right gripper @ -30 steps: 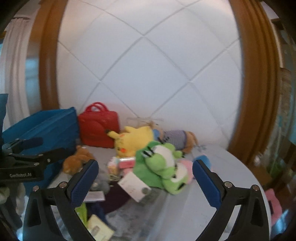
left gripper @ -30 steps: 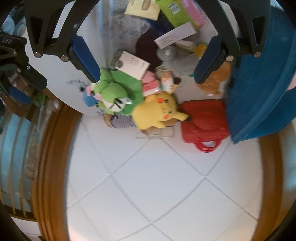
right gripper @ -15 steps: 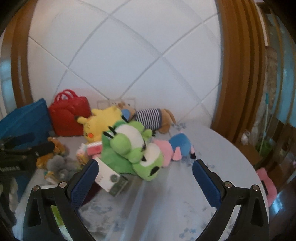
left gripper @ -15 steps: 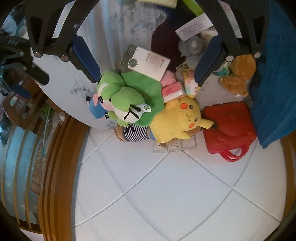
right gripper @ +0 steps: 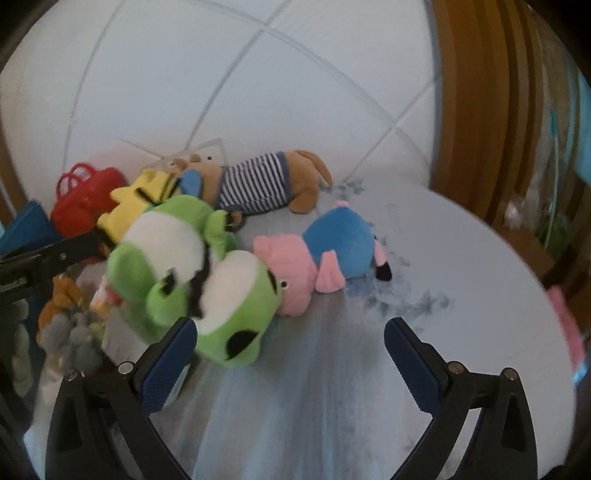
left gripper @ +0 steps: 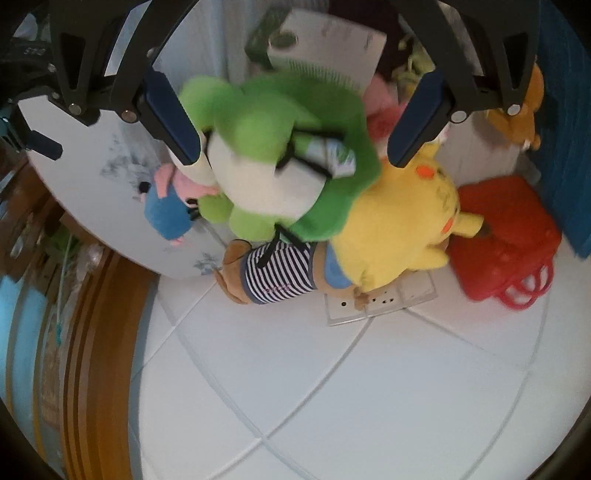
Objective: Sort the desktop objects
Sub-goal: 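Grasp the green frog plush with the left tool while the right tool clamps it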
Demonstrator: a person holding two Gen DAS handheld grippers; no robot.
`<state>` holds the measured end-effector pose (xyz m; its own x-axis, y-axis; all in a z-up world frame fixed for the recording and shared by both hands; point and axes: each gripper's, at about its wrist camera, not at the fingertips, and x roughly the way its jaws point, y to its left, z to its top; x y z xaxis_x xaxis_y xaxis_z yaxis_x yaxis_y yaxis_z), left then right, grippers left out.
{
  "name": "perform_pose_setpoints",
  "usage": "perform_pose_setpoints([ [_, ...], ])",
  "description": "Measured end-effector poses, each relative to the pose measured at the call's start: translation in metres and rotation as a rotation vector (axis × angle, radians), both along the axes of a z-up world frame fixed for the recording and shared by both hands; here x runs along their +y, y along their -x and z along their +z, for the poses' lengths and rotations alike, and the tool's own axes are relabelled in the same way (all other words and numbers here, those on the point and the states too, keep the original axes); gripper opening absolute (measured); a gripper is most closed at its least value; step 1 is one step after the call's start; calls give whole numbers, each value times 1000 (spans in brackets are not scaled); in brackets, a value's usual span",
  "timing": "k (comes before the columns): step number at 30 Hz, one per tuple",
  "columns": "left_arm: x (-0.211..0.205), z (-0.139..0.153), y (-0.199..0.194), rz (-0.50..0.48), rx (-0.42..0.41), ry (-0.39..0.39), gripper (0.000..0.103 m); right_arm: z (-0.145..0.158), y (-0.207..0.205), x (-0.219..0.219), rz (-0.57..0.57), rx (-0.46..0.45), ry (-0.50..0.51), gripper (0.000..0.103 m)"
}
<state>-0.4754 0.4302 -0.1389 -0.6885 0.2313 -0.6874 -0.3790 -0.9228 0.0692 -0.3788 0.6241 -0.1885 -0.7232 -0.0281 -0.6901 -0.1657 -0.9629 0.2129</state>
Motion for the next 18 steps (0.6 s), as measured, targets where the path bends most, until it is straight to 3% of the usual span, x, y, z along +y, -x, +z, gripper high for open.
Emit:
perform_pose_setpoints([
  [6,19,-55,36,-38,-82,119,103,-30,36,4,46,-30,105,103],
  [10,3,-70,38,-44,-115,65,103,-51,57,-4,90,-51,193,103],
  [15,-5,-77,33,-95,-114,55,103,-73,80,-16,123,-84,245,102],
  [18,-6,-85,37,-121,-144,41,103,-88,90,-20,138,-114,274,94],
])
